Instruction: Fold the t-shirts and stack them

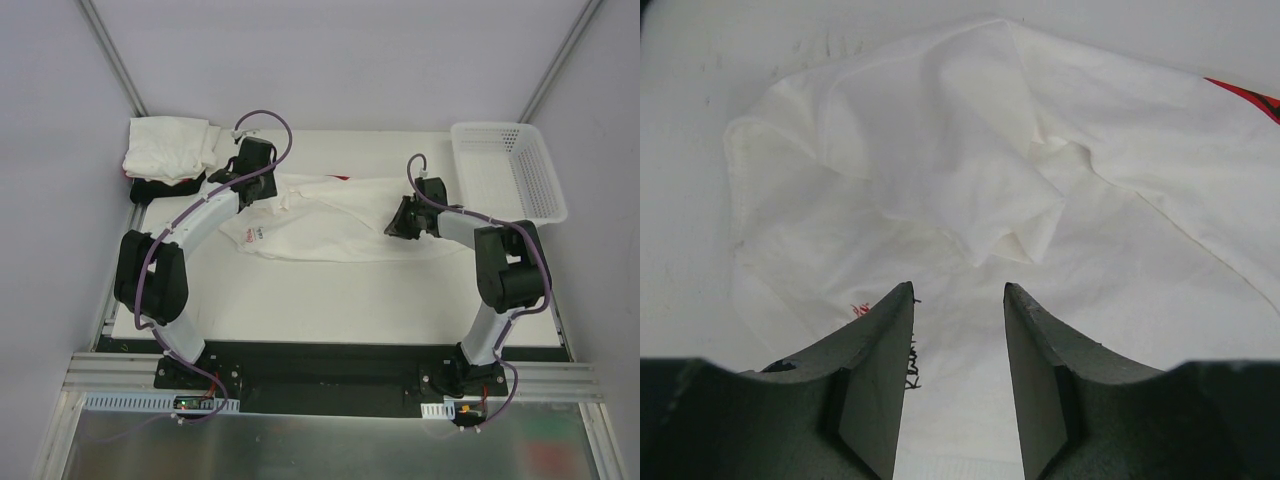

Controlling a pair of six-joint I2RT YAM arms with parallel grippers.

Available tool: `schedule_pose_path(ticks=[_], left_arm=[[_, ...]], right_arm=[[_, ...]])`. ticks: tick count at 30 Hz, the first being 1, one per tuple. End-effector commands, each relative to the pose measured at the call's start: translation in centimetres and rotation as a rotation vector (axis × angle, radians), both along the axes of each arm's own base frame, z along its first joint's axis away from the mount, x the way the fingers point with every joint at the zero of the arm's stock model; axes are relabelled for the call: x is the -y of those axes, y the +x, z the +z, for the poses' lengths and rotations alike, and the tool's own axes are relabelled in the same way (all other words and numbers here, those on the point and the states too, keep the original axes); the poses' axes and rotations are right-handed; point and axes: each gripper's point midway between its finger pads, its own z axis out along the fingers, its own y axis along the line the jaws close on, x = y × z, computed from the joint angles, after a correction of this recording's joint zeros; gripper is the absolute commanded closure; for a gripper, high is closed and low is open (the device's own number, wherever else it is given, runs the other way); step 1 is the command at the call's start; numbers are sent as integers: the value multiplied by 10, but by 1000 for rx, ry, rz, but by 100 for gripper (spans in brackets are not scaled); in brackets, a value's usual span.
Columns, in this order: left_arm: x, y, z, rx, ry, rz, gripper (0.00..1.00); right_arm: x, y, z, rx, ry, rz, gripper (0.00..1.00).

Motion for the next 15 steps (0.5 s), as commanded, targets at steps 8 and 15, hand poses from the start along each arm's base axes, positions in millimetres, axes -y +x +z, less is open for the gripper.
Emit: schedule_pose_path(ticks=[8,15], left_arm=[[-3,4,1,16,36,25,60],[-1,22,-28,-41,76,42,62]], right_arm=[[-5,21,7,63,15,-15,99],[-4,27,15,83,33,-30,99]])
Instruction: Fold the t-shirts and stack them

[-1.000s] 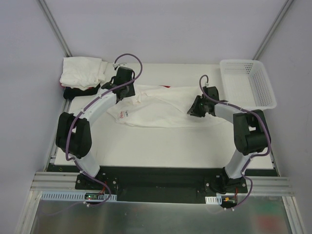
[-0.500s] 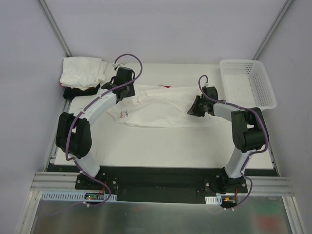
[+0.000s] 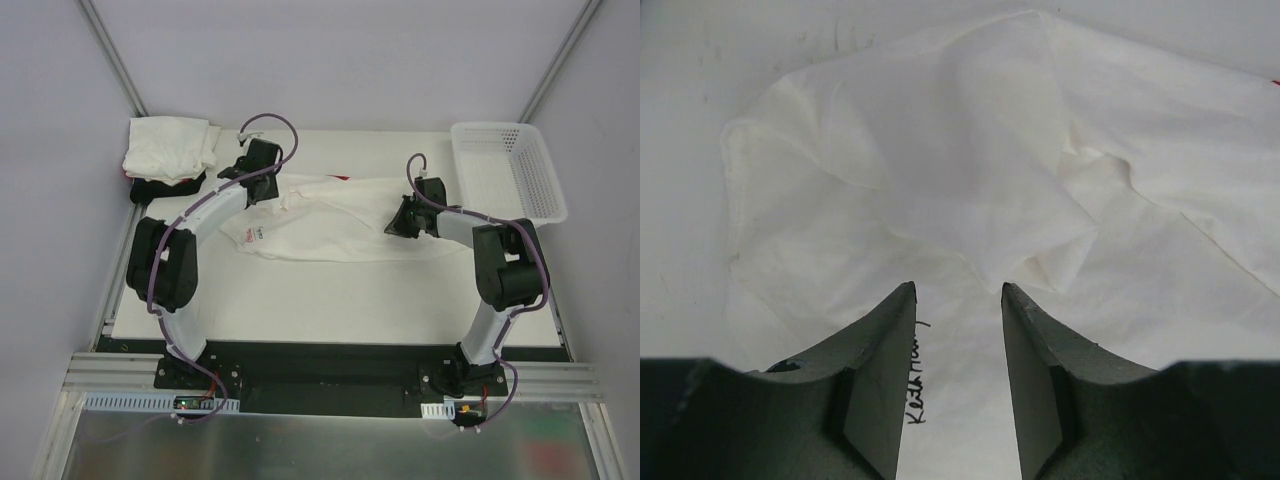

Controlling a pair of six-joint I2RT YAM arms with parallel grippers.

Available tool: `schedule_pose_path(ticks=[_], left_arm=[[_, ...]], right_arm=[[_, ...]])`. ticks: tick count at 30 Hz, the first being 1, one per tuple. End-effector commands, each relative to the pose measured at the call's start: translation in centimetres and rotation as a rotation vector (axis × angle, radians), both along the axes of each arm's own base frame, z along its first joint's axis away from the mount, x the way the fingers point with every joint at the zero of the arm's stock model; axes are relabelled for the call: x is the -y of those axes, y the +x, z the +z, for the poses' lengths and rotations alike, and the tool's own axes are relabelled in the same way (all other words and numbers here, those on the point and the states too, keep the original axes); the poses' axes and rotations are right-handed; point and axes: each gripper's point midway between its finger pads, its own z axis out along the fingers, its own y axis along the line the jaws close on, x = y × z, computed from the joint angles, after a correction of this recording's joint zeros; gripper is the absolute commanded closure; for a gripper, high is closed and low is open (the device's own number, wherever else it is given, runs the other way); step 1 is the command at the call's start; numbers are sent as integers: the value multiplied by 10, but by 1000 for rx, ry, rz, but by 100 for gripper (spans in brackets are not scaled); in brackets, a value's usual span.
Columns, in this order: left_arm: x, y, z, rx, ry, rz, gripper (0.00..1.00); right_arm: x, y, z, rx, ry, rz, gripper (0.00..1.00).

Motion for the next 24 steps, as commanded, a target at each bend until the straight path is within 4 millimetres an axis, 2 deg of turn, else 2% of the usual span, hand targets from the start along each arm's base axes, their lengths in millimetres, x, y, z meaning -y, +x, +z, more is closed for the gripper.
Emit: schedule_pose_path(ticks=[1,3,8,13,18,21,24], left_arm=[[5,16,-12,-21,28,18,62],[5,19,-24,-48,38,19,61],[14,28,-36,-83,15,-21,60],[22,10,-50,-137,13,-82,60],[26,-8,-48,-144,34,-119,60],[32,-11,-48,-147,41,-145,60],[30,-12,-57,-167,54,-134,60]], right_arm=[[-3,20,18,67,23,-16,99],[-3,21,20,69,30,-17,99],[-2,22,22,72,40,-17,99],[0,23,23,73,44,-16,99],[-2,25,23,74,52,-11,99],[-2,27,24,76,54,-13,99],[-3,27,27,85,54,-9,99]])
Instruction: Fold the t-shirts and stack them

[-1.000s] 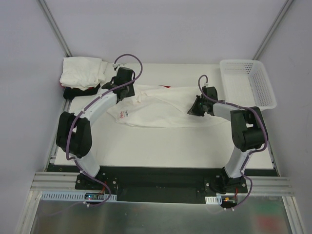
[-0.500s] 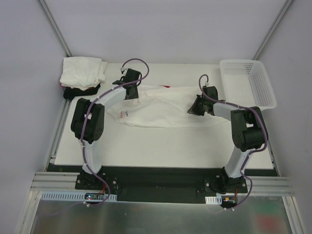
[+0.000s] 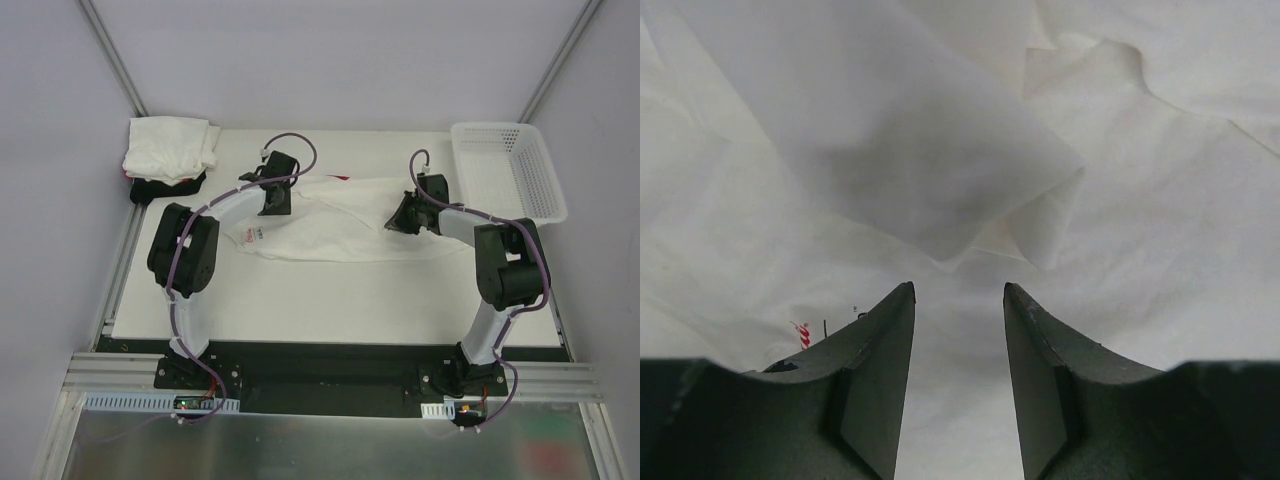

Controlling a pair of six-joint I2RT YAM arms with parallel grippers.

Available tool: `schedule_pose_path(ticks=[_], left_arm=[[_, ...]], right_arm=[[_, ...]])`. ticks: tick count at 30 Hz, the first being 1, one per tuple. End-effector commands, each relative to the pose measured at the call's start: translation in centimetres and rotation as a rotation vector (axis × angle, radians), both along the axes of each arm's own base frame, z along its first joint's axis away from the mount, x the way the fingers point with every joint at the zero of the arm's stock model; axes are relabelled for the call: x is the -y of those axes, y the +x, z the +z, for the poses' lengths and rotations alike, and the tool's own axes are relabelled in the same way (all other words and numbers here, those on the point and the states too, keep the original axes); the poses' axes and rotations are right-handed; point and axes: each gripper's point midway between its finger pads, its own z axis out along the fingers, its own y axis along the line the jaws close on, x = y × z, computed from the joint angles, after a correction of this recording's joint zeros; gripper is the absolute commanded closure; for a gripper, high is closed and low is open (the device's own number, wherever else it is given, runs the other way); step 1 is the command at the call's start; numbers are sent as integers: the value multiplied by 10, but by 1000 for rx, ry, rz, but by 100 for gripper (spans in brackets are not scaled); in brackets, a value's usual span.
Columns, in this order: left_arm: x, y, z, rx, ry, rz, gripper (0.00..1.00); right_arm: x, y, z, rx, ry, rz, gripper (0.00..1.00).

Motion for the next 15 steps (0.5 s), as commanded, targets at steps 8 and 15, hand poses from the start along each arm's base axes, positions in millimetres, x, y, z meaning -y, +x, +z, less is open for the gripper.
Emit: schedule_pose_path(ticks=[8,15], left_arm=[[10,11,15,29,-3,-33,61],[6,20,13,28,44,-29,60]], right_arm=[[3,16,18,68,22,-8,99],[6,18,22,77,36,-12,99]])
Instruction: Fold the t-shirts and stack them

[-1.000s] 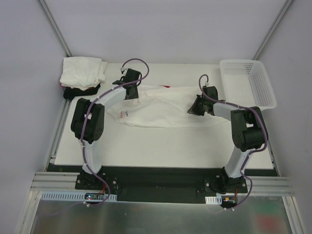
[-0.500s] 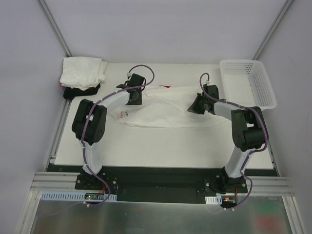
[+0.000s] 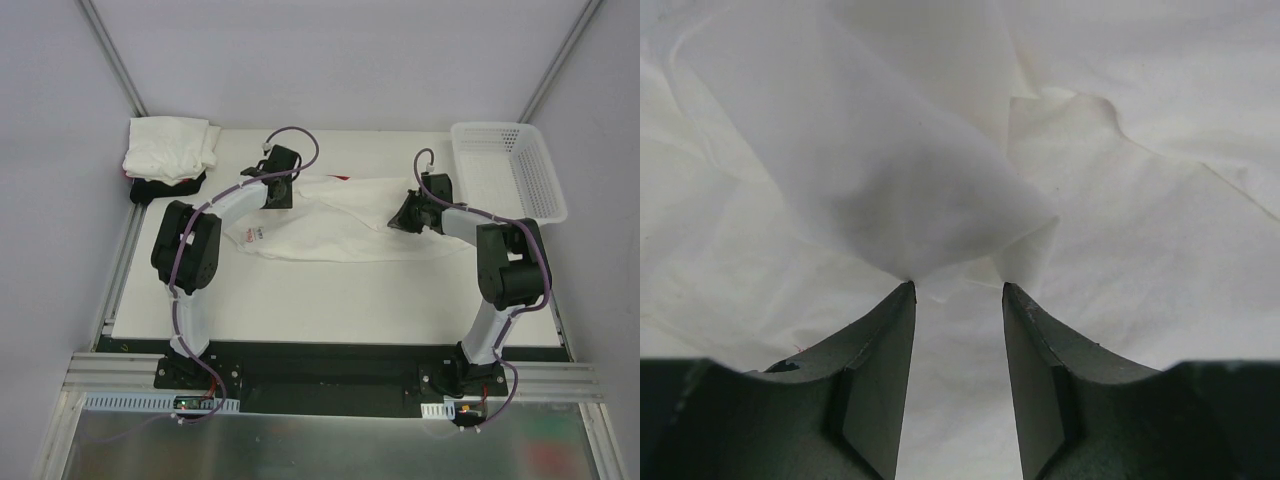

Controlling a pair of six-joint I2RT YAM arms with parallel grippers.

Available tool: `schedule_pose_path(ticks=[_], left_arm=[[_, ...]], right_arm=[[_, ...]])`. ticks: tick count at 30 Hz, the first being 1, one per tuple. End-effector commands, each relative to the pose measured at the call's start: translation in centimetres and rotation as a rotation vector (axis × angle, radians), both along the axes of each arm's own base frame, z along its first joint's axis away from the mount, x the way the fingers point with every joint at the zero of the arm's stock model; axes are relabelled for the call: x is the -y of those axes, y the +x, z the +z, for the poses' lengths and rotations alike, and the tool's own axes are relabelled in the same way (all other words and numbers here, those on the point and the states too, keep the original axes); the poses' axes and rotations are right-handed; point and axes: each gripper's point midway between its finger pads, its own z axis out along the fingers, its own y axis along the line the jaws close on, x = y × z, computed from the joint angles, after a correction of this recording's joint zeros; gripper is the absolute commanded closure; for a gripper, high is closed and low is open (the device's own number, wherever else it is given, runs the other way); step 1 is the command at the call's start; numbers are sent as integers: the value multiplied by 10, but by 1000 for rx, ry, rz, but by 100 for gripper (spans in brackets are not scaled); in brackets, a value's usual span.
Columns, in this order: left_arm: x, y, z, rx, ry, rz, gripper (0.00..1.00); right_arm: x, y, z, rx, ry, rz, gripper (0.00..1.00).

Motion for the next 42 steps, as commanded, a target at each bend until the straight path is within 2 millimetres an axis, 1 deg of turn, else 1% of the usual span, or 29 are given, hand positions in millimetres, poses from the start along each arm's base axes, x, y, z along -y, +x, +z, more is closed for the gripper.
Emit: schedule_pose_path(ticks=[1,5,10,14,19,27,30,32,33,36,37,42], left_arm=[[-1,9,4,4,38,-7,60],[-4,10,-6,-23,52,1,60],[-18,10,-7,-24,93,39,60],[-28,12,-4,-15,110,65,62],[-32,12,-4,-11,125,78,69],[-32,15,-8,-15,137,77,67],[-31,17,-10,-17,138,74,68],[-30,18,-13,-24,139,74,74],[-30,19,-13,-23,139,73,79],[-29,20,-14,-26,134,71,92],[-29,19,-15,-31,134,71,100],[-29,19,-6,-12,123,83,100]], right_arm=[[-1,12,20,67,28,2,99],[1,12,24,76,30,-1,99],[2,11,21,70,31,-1,99],[2,10,19,70,36,-2,99],[2,7,18,67,40,0,99],[4,7,24,82,47,-4,99],[4,7,27,89,49,-6,99],[3,7,28,93,52,-5,99],[3,7,28,93,52,-5,99],[5,7,29,95,52,-8,99],[5,7,29,96,53,-7,99],[4,7,28,93,57,-6,99]])
